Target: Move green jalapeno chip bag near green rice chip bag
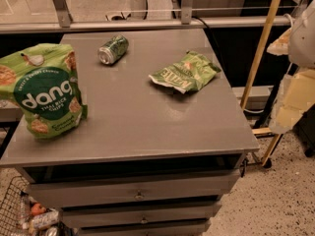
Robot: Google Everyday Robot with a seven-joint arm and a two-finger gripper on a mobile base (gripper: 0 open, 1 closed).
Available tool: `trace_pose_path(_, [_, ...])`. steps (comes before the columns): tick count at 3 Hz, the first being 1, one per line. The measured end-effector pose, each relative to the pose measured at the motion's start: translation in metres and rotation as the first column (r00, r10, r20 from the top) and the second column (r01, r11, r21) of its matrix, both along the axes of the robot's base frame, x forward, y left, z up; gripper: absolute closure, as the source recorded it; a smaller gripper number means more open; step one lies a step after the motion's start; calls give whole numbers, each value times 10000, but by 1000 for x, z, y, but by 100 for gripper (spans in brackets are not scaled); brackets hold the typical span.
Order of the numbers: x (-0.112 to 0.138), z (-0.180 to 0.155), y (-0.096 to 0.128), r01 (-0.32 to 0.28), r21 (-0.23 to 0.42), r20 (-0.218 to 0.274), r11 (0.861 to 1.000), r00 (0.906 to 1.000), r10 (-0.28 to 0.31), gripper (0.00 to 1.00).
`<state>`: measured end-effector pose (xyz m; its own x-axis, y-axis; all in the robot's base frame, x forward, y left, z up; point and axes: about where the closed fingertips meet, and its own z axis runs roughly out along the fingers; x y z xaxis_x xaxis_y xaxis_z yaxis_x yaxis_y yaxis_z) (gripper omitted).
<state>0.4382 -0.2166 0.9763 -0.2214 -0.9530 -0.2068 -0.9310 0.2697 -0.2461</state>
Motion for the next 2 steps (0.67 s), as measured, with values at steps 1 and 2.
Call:
trace_pose_path(1, [0, 0, 0, 0, 0, 3, 10000, 10000, 0, 0])
trace_pose_path(2, [16, -9, 19, -247, 110, 253, 9996, 9994, 244, 0])
